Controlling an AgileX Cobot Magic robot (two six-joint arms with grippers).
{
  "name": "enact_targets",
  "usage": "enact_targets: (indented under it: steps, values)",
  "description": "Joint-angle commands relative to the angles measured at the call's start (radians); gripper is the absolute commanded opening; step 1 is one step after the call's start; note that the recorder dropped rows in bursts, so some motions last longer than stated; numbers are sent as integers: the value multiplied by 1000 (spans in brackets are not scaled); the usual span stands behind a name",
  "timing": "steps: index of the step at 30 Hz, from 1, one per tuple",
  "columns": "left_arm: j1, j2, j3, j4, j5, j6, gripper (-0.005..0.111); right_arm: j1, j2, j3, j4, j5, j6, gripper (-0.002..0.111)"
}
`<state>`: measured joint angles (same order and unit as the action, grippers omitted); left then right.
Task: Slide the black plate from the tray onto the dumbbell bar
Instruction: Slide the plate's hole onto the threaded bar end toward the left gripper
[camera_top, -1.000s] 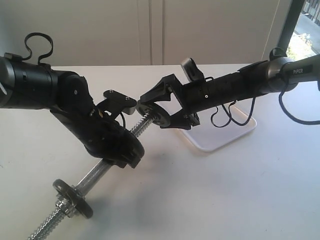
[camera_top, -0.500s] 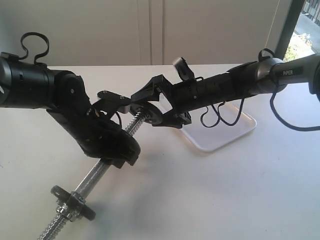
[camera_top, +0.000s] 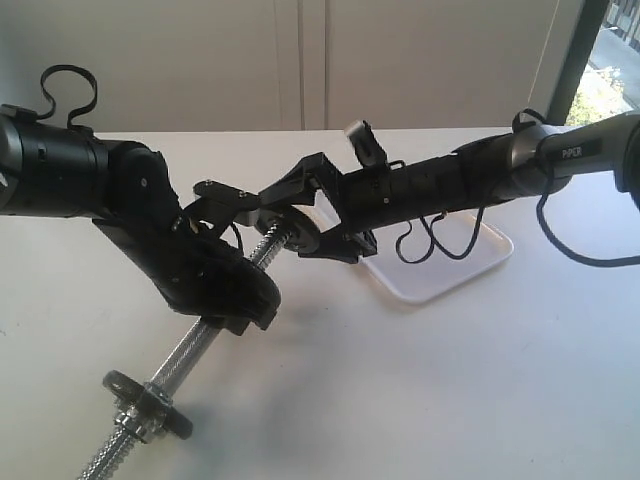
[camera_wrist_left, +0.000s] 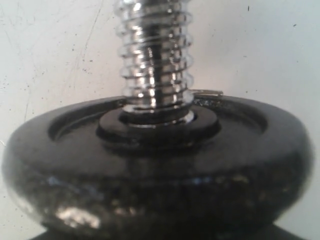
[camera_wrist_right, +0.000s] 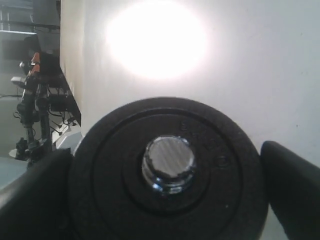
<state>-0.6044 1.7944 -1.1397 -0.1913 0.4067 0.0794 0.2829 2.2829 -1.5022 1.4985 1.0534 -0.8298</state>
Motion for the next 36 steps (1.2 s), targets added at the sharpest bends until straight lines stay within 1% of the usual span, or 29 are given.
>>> enact_targets:
  steps: [1,6,17,19,21,24,28,29,31,32,36]
  values:
    - [-16,-38,-26,-55,-129,25,0,45,-25,51,133,168,-62,0]
    - [-16,-38,-26,-55,-129,25,0,45,-25,63,162,168,-89,0]
    - [-16,-38,-26,-55,-127,25,0,45,-27,63,147,168,-95,0]
    - [-16,-38,-26,-55,-127,25,0,45,-27,63,147,168,-113,2]
    - [-16,-38,-26,-55,-125,25,0,45,-27,62,147,168,-118,9]
    - [-16,-38,-26,-55,-125,25,0,45,-27,62,147,168,-137,28]
    - [-16,-38,-26,-55,-125,25,0,45,-27,62,139,168,-152,71]
    - [-16,-38,-26,-55,-125,25,0,45,-27,62,127,168,-152,80]
    - [-16,-38,-26,-55,-124,27,0,45,-27,62,120,168,-152,90]
    - [-16,-38,-26,-55,-124,27,0,45,-27,62,116,168,-152,94]
    - [-16,-38,-26,-55,-123,27,0,45,-27,62,99,168,-153,96]
